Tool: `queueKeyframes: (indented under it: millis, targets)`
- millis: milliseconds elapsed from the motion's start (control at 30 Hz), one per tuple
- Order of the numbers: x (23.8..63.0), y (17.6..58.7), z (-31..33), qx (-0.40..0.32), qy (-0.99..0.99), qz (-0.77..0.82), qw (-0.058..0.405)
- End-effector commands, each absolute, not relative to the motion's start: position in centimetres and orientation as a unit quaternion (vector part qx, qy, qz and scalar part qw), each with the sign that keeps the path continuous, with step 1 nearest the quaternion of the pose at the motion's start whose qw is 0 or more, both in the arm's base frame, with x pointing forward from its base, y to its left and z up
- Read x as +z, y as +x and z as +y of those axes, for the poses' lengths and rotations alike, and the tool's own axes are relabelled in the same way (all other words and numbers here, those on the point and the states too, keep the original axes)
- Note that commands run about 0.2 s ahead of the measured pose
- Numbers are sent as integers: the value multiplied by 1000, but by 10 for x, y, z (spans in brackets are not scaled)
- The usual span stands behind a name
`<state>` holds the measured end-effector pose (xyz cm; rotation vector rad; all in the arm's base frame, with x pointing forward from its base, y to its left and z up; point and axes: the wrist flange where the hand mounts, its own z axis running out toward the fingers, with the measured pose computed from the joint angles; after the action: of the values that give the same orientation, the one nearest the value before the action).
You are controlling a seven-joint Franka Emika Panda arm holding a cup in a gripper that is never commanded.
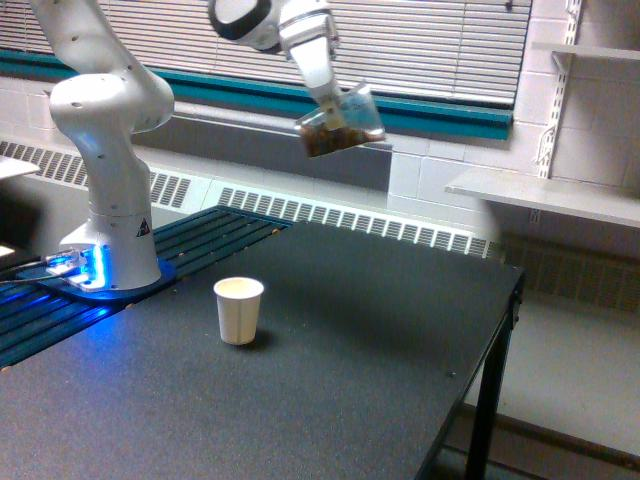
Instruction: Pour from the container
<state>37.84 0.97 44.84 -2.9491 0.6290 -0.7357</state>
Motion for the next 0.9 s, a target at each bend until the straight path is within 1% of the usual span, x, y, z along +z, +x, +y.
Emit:
queueKeyframes:
  millis: [33, 333, 900]
  targets:
    - [435, 355, 3, -219, -948, 228, 17]
    - [423, 331, -2, -195, -949, 249, 15]
    - [412, 298, -9, -164, -947, 275, 6]
